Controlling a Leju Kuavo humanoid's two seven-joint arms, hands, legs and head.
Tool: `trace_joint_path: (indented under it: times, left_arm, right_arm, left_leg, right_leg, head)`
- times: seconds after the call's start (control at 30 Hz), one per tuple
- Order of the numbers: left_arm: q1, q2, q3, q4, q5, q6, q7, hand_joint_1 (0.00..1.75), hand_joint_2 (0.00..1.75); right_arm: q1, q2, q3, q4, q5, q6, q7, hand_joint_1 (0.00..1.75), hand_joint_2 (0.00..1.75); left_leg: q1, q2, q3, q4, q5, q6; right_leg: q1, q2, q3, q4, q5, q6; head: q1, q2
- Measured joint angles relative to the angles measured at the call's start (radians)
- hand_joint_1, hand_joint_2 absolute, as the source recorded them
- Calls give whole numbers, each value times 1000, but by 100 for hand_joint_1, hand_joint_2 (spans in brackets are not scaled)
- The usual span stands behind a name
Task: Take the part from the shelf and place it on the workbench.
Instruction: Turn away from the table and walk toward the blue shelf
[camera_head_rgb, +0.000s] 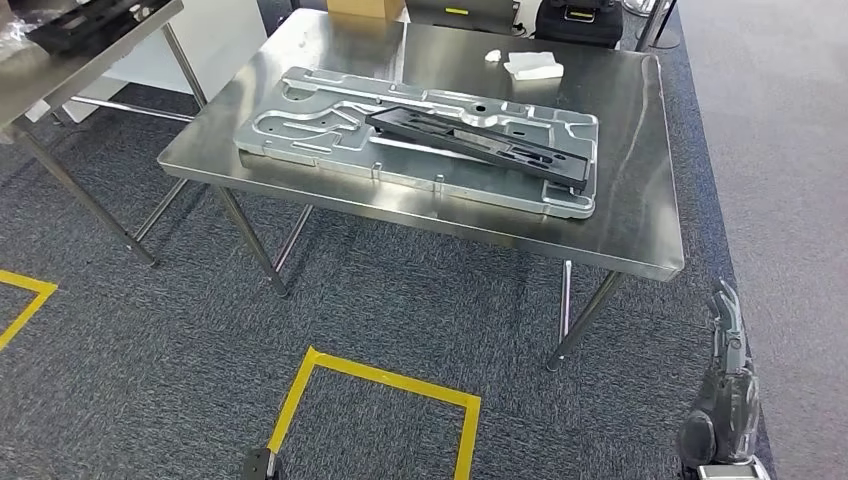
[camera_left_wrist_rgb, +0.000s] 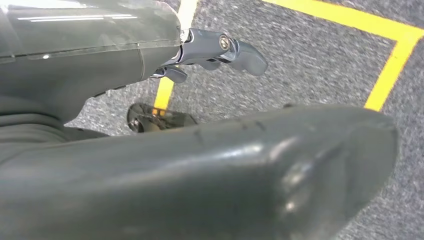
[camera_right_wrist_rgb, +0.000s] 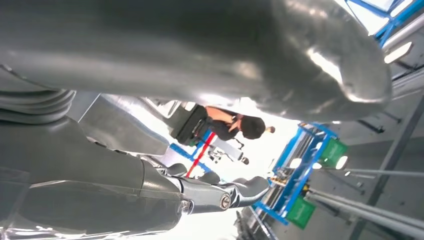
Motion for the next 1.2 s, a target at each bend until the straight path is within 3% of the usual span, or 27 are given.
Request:
trace_joint_path:
  times: [0.03,0.07,0.13,0.17,0.2,0.23,0.27,0.33,0.4,0.43,0.5,0.53,0.6,0.67,0.7,0.73,0.77,0.83,0.9,0.93,1.0,1.03,1.07,1.17,1.2]
  left_arm:
    - [1,0,0,0,0,1,0,0,0]
    - [1,-1,0,0,0,2,0,0,0]
    - [1,-2,0,0,0,2,0,0,0]
    - [1,-2,0,0,0,3,1,0,0]
    - [1,-2,0,0,0,3,1,0,0]
    - [1,-2,0,0,0,4,2,0,0]
    - [0,-3,0,0,0,4,4,0,0]
    - [-2,-4,0,0,0,7,10,0,0]
    - [-8,-6,0,0,0,10,17,0,0]
    - [-11,-6,0,0,0,11,19,0,0]
    - [-13,-6,0,0,1,16,24,0,0]
    - [-12,-5,0,0,2,19,26,0,0]
    - [-10,-5,0,0,3,24,30,0,0]
    - [-9,-5,0,0,4,26,31,0,0]
    - [-9,-5,0,0,5,27,31,0,0]
    - [-8,-4,0,0,5,27,31,0,0]
    - [-7,-4,0,0,6,27,31,0,0]
    - [-6,-3,0,0,10,28,31,0,0]
    - [-8,-2,0,0,15,29,31,0,0]
    - [-9,-1,0,0,17,29,31,0,0]
    - [-7,0,0,0,18,30,31,0,0]
    - [-5,0,0,0,18,30,31,0,0]
    - [-4,0,0,0,18,31,31,0,0]
    - [1,0,0,0,18,33,30,0,0]
    - [3,0,0,0,18,34,31,0,0]
  right_arm:
    - [0,1,0,3,-1,4,-2,0,0]
    - [-1,1,0,6,-2,8,-3,0,0]
    - [-6,1,0,17,-6,15,-3,0,0]
    - [-10,1,0,23,-8,18,-3,0,0]
    - [-13,1,0,29,-8,20,-2,0,0]
    - [-17,1,0,35,-9,22,-1,0,0]
    - [-22,1,0,40,-10,25,2,0,0]
    - [-42,1,0,52,-15,30,12,0,0]
    - [-69,1,0,64,-21,34,22,0,0]
    - [-80,1,0,71,-24,36,25,0,0]
    - [-90,1,0,88,-27,39,28,0,0]
    - [-95,2,0,99,-28,41,27,0,0]
    - [-108,2,0,124,-32,48,20,0,0]
    - [-123,2,1,152,-39,53,12,0,0]
    - [-130,2,1,166,-41,55,10,0,0]
    - [-137,2,2,178,-44,57,8,0,0]
    - [-144,2,3,190,-46,59,6,0,0]
    - [-161,2,6,208,-48,62,5,0,0]
    - [-176,2,9,221,-49,64,5,0,0]
    - [-181,2,10,226,-49,64,5,0,0]
    - [-183,2,10,233,-49,64,5,0,0]
    - [-178,2,10,234,-49,62,4,0,0]
    - [-169,2,10,235,-48,60,3,0,0]
    - [-136,1,11,235,-42,54,-2,0,0]
    - [-127,1,11,235,-40,53,-3,0,0]
  left_leg:
    - [1,2,-9,-1,10,8]
    - [3,5,-20,-3,23,16]
    - [1,8,-48,-2,46,25]
    - [0,8,-63,-1,58,26]
    - [-1,8,-79,2,69,26]
    - [-2,8,-95,6,78,25]
    - [-3,8,-112,12,87,23]
    - [-5,8,-141,27,100,17]
    - [-7,8,-160,39,112,8]
    - [-7,8,-165,41,120,2]
    - [-5,6,-172,42,131,-10]
    - [-5,4,-180,52,117,-16]
    - [0,1,-207,123,38,-26]
    - [4,1,-236,249,-50,-36]
    - [5,1,-241,300,-66,-39]
    - [6,1,-233,322,-57,-41]
    - [7,1,-208,309,-31,-41]
    - [6,1,-109,189,9,-34]
    - [2,0,-14,51,-3,-21]
    - [-2,0,6,15,-13,-15]
    - [-3,0,0,4,-3,-1]
    - [-2,2,-8,2,8,8]
    - [0,4,-18,0,21,16]
    - [-1,6,-62,-1,59,29]
    - [-2,6,-79,1,71,29]
  right_leg:
    - [-1,1,-7,12,-18,5]
    - [-3,2,-20,44,-56,9]
    - [-5,3,-56,163,-161,15]
    - [-5,3,-70,230,-196,18]
    - [-5,3,-73,276,-203,19]
    - [-5,3,-61,291,-188,19]
    - [-5,3,-30,269,-160,17]
    - [-2,3,73,140,-125,9]
    - [4,4,153,17,-140,-2]
    - [8,4,167,-12,-149,-7]
    - [7,1,158,-23,-138,-21]
    - [5,-2,149,-25,-126,-30]
    - [1,-5,124,-28,-101,-43]
    - [3,-6,92,-26,-78,-46]
    - [3,-6,75,-24,-66,-45]
    - [4,-7,58,-20,-55,-44]
    - [4,-7,41,-16,-45,-42]
    - [4,-7,12,-7,-26,-36]
    - [6,-7,-2,-2,-8,-26]
    - [6,-8,-5,-2,1,-20]
    - [5,-8,-6,-5,15,-7]
    - [3,-7,-11,2,6,-1]
    - [3,-4,-20,22,-23,3]
    - [1,0,-65,188,-173,12]
    - [1,0,-75,248,-197,14]
  head:
    - [0,0]
    - [0,0]
    - [0,0]
    - [0,0]
    - [0,0]
    - [0,0]
    - [0,0]
    - [0,0]
    - [0,0]
    - [0,0]
    - [0,0]
    - [0,0]
    - [0,0]
    - [0,0]
    - [0,0]
    - [0,0]
    - [0,0]
    - [0,0]
    - [0,0]
    - [0,0]
    - [0,0]
    - [0,0]
    - [0,0]
    - [0,0]
    - [0,0]
